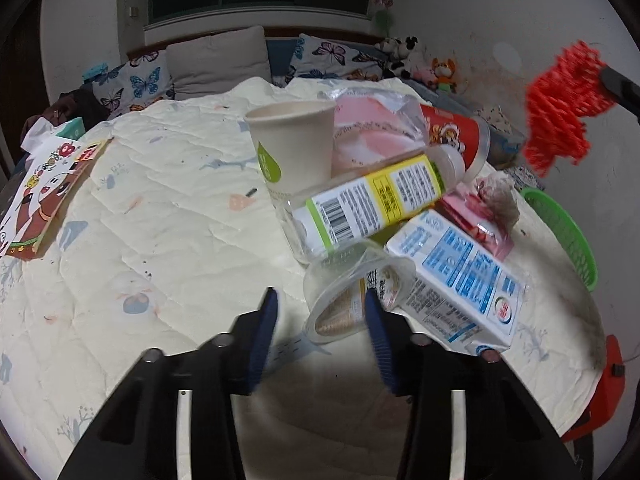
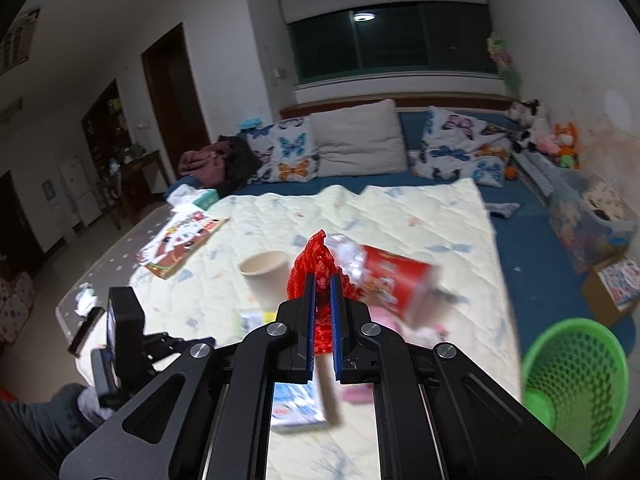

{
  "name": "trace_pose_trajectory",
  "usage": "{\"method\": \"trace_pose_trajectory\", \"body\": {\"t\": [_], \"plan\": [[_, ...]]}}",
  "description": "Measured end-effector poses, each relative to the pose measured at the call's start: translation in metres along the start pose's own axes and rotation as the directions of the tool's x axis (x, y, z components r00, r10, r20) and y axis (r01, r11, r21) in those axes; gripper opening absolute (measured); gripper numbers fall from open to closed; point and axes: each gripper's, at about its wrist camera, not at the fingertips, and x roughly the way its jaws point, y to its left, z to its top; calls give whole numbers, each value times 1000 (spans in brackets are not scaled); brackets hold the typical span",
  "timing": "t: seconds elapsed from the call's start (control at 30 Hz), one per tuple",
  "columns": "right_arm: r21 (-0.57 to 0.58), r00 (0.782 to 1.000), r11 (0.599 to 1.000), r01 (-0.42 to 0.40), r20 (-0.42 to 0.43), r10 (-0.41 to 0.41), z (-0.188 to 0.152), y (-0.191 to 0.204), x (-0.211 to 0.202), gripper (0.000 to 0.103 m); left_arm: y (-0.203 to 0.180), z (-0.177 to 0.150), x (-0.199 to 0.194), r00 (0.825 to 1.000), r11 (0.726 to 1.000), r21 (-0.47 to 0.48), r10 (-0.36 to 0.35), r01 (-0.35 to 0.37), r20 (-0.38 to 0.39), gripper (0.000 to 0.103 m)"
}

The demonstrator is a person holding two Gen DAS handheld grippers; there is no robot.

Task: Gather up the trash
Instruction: 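Carry both items to the green basket and open both tools over it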

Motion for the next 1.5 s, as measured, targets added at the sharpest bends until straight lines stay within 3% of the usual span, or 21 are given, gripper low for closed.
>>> {"method": "trace_pose_trajectory", "body": {"t": [0.07,0.17,0.37,0.47,0.67,0.77,0.87,1.0,1.07,1.17,1.4,1.5], "plan": [[6,999,999,41,2,-41,-8,-11,-9,7,2,-1,2,1000,1000,-15,-27,27,-1,21],[41,996,995,91,-3,-91,-21,-31,-21,7,-1,-4,-2,1000,1000,-1,-14,14,15,17],[133,977,968,213,-15,-213,-47,-81,-47,7,-5,-8,-29,999,1000,-3,10,-10,50,15],[190,956,937,294,-41,-292,-63,-115,-59,7,-10,-6,-49,997,1000,4,11,-11,77,15],[252,909,874,416,-98,-404,-91,-174,-63,7,-49,12,-79,988,995,65,-79,70,137,15],[282,900,855,436,-130,-416,-104,-202,-56,8,-83,27,-79,978,983,113,-160,146,133,15],[279,885,839,466,-158,-439,-115,-226,-44,10,-121,45,-70,965,963,155,-239,221,106,15],[313,881,823,474,-175,-440,-126,-253,-43,13,-178,68,-51,956,932,258,-284,256,79,15],[321,880,820,474,-161,-446,-130,-259,-48,32,-204,77,-40,951,914,298,-304,274,56,15],[320,878,819,477,-135,-458,-132,-260,-57,43,-243,88,-18,947,888,349,-322,299,10,15],[373,866,787,491,-111,-488,-143,-275,-89,43,-305,103,37,937,848,403,-338,345,-91,15],[383,850,769,512,-95,-518,-149,-273,-109,52,-334,100,56,927,823,429,-346,374,-143,15]]}}
